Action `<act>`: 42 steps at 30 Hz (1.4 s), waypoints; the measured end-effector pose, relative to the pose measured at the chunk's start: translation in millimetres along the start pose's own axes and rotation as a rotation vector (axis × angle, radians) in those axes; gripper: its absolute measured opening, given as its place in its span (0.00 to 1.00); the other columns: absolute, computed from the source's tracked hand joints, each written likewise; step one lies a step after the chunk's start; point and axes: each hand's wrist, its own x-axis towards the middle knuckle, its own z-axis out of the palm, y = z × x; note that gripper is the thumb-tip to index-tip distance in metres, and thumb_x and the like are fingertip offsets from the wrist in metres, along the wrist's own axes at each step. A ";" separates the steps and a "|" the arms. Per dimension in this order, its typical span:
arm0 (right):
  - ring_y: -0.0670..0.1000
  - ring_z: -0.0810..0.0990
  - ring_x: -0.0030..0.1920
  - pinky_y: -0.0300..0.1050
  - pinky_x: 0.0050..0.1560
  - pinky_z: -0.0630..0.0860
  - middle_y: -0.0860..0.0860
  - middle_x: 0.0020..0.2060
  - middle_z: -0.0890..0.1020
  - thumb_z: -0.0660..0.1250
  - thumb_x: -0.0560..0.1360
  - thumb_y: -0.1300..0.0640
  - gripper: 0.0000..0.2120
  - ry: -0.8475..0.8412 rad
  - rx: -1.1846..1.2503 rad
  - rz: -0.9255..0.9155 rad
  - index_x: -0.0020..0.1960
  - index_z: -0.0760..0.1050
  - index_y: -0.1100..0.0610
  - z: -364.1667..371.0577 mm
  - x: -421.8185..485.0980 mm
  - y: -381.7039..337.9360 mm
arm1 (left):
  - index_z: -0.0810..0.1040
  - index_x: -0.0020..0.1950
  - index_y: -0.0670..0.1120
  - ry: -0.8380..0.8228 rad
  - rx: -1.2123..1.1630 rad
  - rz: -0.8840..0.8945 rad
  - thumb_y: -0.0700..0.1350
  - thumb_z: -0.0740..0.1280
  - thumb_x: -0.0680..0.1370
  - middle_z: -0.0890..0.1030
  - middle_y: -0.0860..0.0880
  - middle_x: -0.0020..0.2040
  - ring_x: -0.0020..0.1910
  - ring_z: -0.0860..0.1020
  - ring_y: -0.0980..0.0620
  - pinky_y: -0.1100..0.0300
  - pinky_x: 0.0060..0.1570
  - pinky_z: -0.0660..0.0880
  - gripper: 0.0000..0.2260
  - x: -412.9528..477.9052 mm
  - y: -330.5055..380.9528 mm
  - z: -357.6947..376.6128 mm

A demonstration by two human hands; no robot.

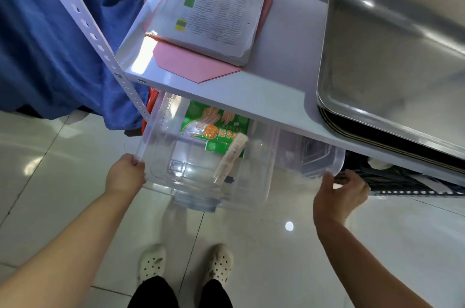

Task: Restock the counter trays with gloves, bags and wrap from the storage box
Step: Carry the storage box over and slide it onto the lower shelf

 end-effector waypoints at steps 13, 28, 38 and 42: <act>0.49 0.65 0.34 0.47 0.37 0.64 0.52 0.36 0.66 0.62 0.75 0.59 0.08 -0.279 0.127 -0.008 0.39 0.65 0.56 41.1 -36.5 -34.5 | 0.76 0.50 0.43 -0.152 -0.120 0.090 0.33 0.59 0.77 0.74 0.44 0.33 0.30 0.73 0.47 0.54 0.39 0.76 0.09 0.0 -15.9 -21.4; 0.56 0.68 0.47 0.51 0.49 0.67 0.61 0.42 0.77 0.63 0.71 0.46 0.19 -0.234 -0.250 -0.673 0.47 0.74 0.64 95.7 -175.8 -64.4 | 0.77 0.59 0.42 -0.346 -0.085 0.141 0.31 0.61 0.75 0.78 0.45 0.38 0.31 0.76 0.51 0.60 0.40 0.78 0.15 15.2 -10.2 -50.0; 0.57 0.75 0.43 0.50 0.44 0.74 0.58 0.41 0.80 0.78 0.61 0.51 0.20 -0.402 -0.341 -0.866 0.46 0.77 0.61 162.4 -241.4 -101.1 | 0.77 0.58 0.43 -0.414 -0.225 0.049 0.34 0.62 0.76 0.80 0.48 0.43 0.39 0.79 0.52 0.65 0.37 0.79 0.13 29.1 -18.0 -62.6; 0.58 0.79 0.39 0.48 0.41 0.77 0.57 0.40 0.80 0.80 0.59 0.52 0.21 -0.465 -0.350 -0.938 0.46 0.78 0.61 172.0 -256.9 -103.2 | 0.79 0.56 0.43 -0.427 -0.188 0.107 0.38 0.61 0.78 0.82 0.47 0.45 0.43 0.81 0.49 0.62 0.41 0.80 0.10 30.7 -21.3 -64.6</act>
